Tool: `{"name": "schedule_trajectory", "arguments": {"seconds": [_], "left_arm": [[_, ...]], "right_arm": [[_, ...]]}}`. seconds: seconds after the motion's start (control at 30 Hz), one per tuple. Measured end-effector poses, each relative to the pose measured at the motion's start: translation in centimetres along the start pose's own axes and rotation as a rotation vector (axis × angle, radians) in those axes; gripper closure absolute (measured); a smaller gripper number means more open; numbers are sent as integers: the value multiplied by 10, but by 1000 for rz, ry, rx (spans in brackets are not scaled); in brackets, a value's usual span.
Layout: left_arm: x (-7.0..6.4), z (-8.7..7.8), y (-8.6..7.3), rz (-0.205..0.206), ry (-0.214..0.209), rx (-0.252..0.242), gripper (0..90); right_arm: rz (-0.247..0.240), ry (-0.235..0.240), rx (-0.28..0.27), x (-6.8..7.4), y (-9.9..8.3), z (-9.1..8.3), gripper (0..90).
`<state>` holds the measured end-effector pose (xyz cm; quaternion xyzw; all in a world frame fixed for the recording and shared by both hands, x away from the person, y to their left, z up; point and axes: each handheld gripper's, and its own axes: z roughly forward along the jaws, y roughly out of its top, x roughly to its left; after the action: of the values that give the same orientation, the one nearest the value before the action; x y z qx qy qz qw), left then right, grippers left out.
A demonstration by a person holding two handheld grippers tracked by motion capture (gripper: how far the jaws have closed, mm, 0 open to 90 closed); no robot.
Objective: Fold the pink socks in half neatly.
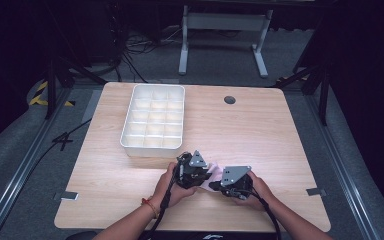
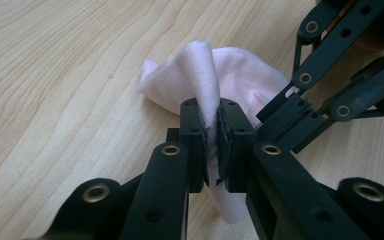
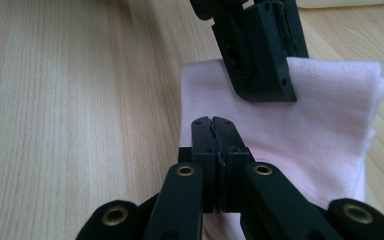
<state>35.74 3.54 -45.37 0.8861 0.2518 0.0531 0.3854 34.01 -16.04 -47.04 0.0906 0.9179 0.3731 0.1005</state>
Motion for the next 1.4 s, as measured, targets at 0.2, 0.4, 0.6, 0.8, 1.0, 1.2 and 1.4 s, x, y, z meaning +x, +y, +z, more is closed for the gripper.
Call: {"name": "schedule_trajectory", "arguments": {"seconds": [0.2,0.4,0.6,0.8,1.0,1.2,1.4], "left_arm": [[2,0,-1,-3,2,7,827],[1,1,-1,-3,7,10,827],[2,-2,-1,-8,10,1,827],[1,-4,0,-1,11,0,826],[-2,-2,4,9,25,-4,815],[-13,3,11,69,61,1,783],[-18,7,14,88,59,-1,786]], "right_arm": [[-19,19,-32,1,2,-7,875],[-33,18,17,2,-1,-4,888],[26,-65,-26,-15,-8,-26,887],[79,-91,29,-32,-26,-26,886],[80,-84,37,-34,-27,-21,888],[76,-83,39,-32,-23,-17,890],[78,-90,44,-32,-23,-17,890]]}}
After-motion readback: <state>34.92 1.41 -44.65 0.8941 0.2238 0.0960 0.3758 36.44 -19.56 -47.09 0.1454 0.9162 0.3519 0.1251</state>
